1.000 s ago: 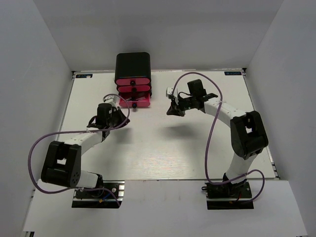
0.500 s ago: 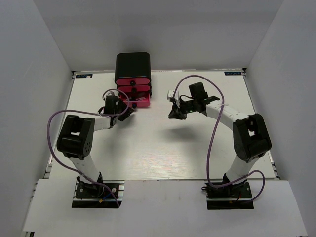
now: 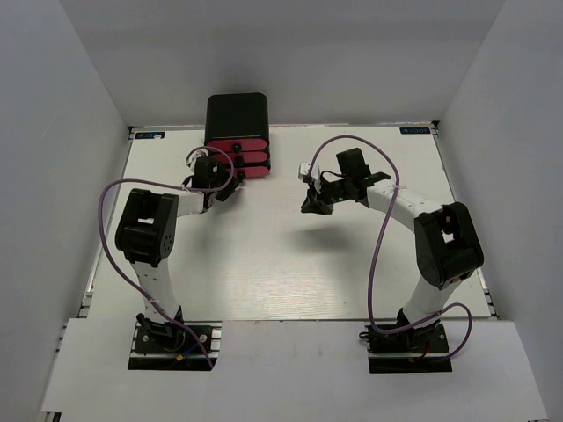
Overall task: Sort the stationery into containers
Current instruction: Close the drawer in the storage box, then reset both arms
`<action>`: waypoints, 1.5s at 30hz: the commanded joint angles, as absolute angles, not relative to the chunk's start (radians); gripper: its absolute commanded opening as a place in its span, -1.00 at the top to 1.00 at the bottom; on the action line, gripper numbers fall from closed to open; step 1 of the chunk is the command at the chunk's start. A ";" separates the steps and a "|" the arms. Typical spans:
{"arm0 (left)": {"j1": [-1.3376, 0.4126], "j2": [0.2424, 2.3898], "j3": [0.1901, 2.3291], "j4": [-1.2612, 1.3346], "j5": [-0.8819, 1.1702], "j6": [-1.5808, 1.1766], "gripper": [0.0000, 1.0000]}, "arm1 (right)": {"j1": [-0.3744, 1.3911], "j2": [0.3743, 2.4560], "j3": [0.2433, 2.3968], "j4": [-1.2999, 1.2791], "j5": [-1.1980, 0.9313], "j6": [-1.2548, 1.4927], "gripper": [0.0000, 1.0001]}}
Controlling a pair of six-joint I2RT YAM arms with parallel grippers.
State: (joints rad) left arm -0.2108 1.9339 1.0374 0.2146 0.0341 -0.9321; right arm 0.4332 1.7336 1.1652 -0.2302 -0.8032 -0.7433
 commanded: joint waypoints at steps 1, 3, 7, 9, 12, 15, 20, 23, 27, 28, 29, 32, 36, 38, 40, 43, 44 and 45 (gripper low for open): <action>-0.207 1.937 1.071 0.235 0.005 -0.954 -0.01 | 0.429 1.701 1.160 -0.215 -0.804 -0.744 0.64; -0.207 1.947 1.071 0.245 -0.017 -0.980 -0.01 | 0.428 1.698 1.160 -0.216 -0.802 -0.744 0.64; -0.207 1.947 1.071 0.255 -0.041 -1.029 -0.01 | 0.426 1.701 1.161 -0.221 -0.798 -0.747 0.64; -0.207 1.956 1.080 0.276 -0.051 -1.068 -0.01 | 0.429 1.707 1.164 -0.222 -0.798 -0.746 0.64; -0.207 1.965 1.080 0.295 -0.060 -1.118 -0.01 | 0.429 1.703 1.164 -0.224 -0.798 -0.747 0.64; -0.207 1.965 1.080 0.305 -0.072 -1.163 -0.01 | 0.429 1.704 1.163 -0.225 -0.796 -0.746 0.64; -0.207 1.974 1.100 0.325 -0.094 -1.199 -0.01 | 0.428 1.704 1.160 -0.225 -0.796 -0.750 0.61; -0.207 1.985 1.109 0.325 -0.103 -1.200 -0.01 | 0.428 1.706 1.160 -0.225 -0.795 -0.747 0.61; -0.207 1.985 1.132 0.325 -0.103 -1.200 -0.01 | 0.431 1.701 1.161 -0.229 -0.792 -0.750 0.43; -0.207 1.985 1.132 0.316 -0.103 -1.200 -0.01 | 0.430 1.701 1.161 -0.232 -0.787 -0.753 0.37; -0.207 1.985 1.123 0.302 -0.085 -1.187 -0.01 | 0.428 1.698 1.160 -0.232 -0.784 -0.756 0.31; -0.207 1.938 1.059 0.302 0.007 -1.138 -0.01 | 0.425 1.692 1.152 -0.238 -0.775 -0.762 0.01; -0.207 1.823 0.898 0.287 0.046 -1.109 -0.01 | 0.423 1.683 1.143 -0.238 -0.769 -0.767 -0.79; -0.207 1.722 0.789 0.276 0.046 -1.063 -0.01 | 0.428 1.678 1.140 -0.250 -0.767 -0.770 -0.80; -0.207 1.646 0.709 0.232 0.025 -1.005 -0.01 | 0.426 1.669 1.135 -0.250 -0.762 -0.773 -0.80; -0.207 1.499 0.634 0.170 -0.009 -0.944 -0.10 | 0.426 1.661 1.120 -0.230 -0.744 -0.747 -0.80; -0.207 1.465 0.615 0.160 -0.018 -0.912 -0.17 | 0.425 1.648 1.109 -0.216 -0.732 -0.723 -0.80; -0.207 1.432 0.585 0.141 -0.028 -0.899 -0.24 | 0.426 1.629 1.092 -0.148 -0.680 -0.707 -0.80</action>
State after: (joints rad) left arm -0.2077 1.5341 0.6281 0.2039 0.0067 -0.9966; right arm 0.4320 1.6958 1.1202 -0.2279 -0.7387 -0.7509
